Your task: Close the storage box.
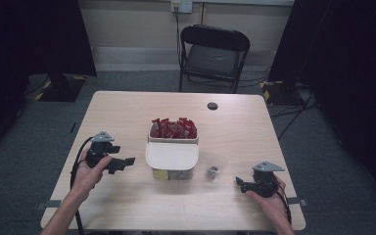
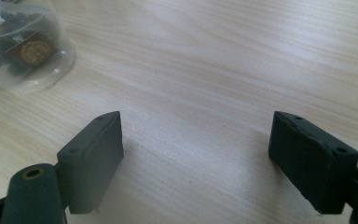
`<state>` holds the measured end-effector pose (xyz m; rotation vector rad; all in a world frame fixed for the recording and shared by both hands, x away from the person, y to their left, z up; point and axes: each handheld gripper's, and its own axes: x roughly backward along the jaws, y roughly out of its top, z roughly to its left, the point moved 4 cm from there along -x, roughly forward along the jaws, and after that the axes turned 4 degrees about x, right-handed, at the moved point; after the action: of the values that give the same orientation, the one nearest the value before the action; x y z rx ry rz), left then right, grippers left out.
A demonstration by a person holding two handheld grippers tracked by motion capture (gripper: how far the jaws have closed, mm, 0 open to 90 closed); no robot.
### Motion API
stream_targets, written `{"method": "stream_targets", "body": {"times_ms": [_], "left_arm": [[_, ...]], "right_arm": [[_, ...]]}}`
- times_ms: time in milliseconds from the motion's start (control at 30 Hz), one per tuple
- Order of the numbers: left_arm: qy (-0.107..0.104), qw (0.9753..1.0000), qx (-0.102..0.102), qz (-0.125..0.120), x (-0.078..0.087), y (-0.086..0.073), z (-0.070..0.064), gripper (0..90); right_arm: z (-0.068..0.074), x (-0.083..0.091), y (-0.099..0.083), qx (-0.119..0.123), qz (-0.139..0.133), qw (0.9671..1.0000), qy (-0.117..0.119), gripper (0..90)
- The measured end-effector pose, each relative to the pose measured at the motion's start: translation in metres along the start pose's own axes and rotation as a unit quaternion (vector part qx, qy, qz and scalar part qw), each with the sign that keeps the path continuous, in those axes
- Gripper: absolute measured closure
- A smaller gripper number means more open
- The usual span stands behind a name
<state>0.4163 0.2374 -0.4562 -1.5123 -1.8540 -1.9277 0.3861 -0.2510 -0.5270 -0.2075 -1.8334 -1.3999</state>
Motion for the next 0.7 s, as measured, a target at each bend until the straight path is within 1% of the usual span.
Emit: {"method": "stream_targets", "body": {"times_ms": [67, 100, 167, 233, 267, 333, 400, 533, 567, 633, 667, 700], "left_arm": [[0.006, 1.0000, 0.003, 0.006, -0.002, -0.006, 0.002, 15.9], [0.014, 0.9998, 0.005, 0.010, -0.004, -0.011, 0.004, 15.9], [0.018, 0.9996, 0.009, 0.017, -0.007, -0.020, 0.006, 15.9], [0.024, 0.9993, 0.008, 0.028, -0.009, -0.027, 0.008, 15.9], [0.029, 0.9989, 0.003, 0.037, -0.010, -0.031, 0.009, 15.9], [0.023, 0.9992, 0.005, 0.032, -0.011, -0.036, 0.012, 15.9], [0.029, 0.9988, 0.008, 0.038, -0.012, -0.044, 0.015, 15.9], [0.043, 0.9983, 0.017, 0.036, -0.014, -0.056, 0.021, 15.9], [0.043, 0.9983, 0.015, 0.037, -0.014, -0.059, 0.021, 16.0], [0.046, 0.9980, 0.019, 0.040, -0.015, -0.064, 0.022, 16.2], [0.048, 0.9978, 0.022, 0.039, -0.016, -0.066, 0.022, 16.4], [0.053, 0.9980, 0.021, 0.028, -0.016, -0.067, 0.022, 15.9]], "right_arm": [[0.000, 0.000, 0.000, 0.000, 0.000, 1.0000, 0.000, 17.4], [0.000, 0.000, 0.000, 0.000, 0.000, 1.0000, 0.000, 17.4], [0.000, 0.000, 0.000, 0.000, 0.000, 1.0000, 0.000, 17.4], [0.000, 0.000, 0.000, 0.000, 0.000, 1.0000, 0.000, 17.4], [0.000, 0.000, 0.000, 0.000, 0.000, 1.0000, 0.000, 17.4], [0.000, 0.000, 0.000, 0.000, 0.000, 1.0000, 0.000, 17.4], [0.000, 0.000, 0.000, 0.000, 0.000, 1.0000, 0.000, 17.4], [0.000, 0.000, 0.000, 0.000, 0.000, 1.0000, 0.000, 17.4], [0.000, 0.000, 0.000, -0.001, 0.000, 1.0000, -0.001, 17.4], [0.000, 0.000, 0.000, 0.000, 0.000, 1.0000, 0.000, 17.4], [0.000, 0.000, 0.000, 0.000, 0.000, 1.0000, 0.000, 17.4], [0.000, 0.000, 0.000, 0.000, 0.000, 1.0000, 0.000, 17.4]]}}
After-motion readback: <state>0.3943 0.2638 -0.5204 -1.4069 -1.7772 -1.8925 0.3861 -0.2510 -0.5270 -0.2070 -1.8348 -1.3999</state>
